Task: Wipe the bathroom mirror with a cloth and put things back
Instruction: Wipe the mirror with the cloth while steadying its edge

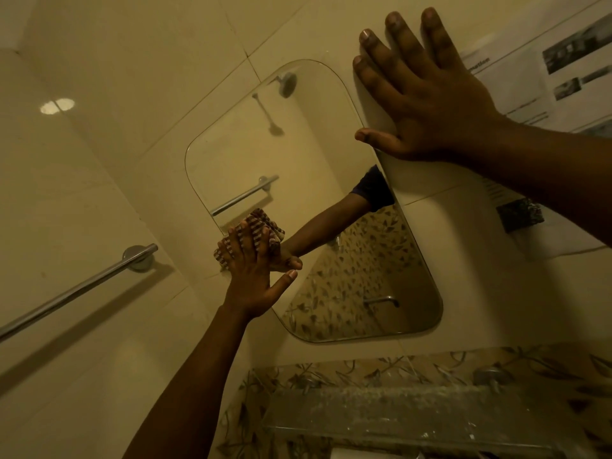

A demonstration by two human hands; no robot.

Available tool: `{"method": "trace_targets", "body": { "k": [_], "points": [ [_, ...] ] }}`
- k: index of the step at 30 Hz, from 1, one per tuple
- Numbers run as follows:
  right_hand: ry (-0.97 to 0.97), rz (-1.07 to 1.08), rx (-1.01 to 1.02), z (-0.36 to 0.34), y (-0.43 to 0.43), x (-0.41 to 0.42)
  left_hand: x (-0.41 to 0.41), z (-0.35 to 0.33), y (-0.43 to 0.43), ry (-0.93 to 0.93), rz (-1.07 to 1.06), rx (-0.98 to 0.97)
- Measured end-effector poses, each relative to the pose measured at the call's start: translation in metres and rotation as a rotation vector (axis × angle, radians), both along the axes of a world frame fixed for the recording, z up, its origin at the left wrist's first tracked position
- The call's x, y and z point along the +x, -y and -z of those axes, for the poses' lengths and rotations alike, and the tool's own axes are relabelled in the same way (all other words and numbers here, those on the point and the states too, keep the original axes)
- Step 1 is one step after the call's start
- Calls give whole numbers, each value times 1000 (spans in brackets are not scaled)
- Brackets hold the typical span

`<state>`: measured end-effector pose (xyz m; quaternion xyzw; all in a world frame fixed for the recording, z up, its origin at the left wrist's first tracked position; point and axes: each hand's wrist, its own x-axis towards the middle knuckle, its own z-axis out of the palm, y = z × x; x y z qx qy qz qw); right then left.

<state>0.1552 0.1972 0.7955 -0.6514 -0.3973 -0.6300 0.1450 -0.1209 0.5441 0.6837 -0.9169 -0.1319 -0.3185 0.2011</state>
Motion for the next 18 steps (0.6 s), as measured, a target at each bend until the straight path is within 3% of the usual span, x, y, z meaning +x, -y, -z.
{"method": "trace_targets", "body": {
  "k": [18],
  "points": [
    [8,19,-8,-1,0,2,1,61,4,-9,-10,-35]
  ]
}}
